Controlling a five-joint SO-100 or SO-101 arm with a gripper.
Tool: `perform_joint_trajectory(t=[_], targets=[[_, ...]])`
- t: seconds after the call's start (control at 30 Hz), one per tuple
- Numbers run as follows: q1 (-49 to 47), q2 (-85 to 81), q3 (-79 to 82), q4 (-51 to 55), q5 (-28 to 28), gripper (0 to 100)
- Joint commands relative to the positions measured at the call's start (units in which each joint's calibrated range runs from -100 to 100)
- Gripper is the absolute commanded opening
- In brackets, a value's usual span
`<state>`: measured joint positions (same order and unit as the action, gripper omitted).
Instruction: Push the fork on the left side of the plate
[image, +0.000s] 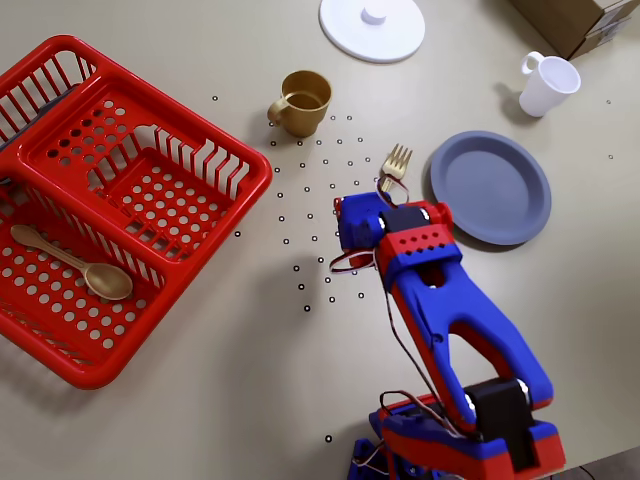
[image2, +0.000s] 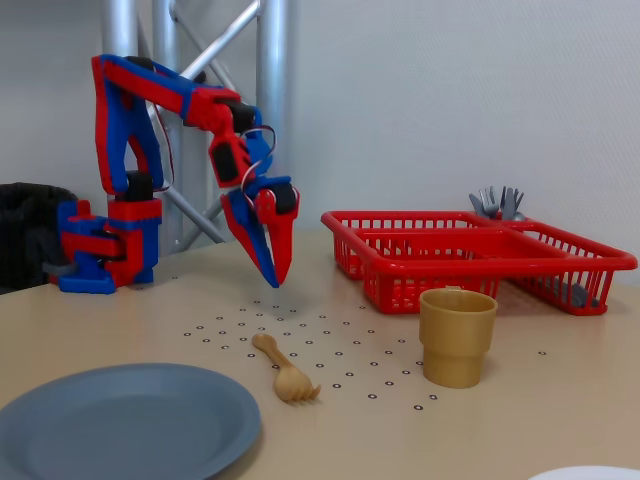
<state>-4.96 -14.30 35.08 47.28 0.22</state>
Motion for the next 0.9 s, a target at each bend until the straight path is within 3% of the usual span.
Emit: perform_joint_trajectory(t=[0.0,0.87], targets=[[-0.2,0.2,-5.8,-1.4,-0.6,0],[4.1,8.3,-9.2,-3.9,0.7,0]])
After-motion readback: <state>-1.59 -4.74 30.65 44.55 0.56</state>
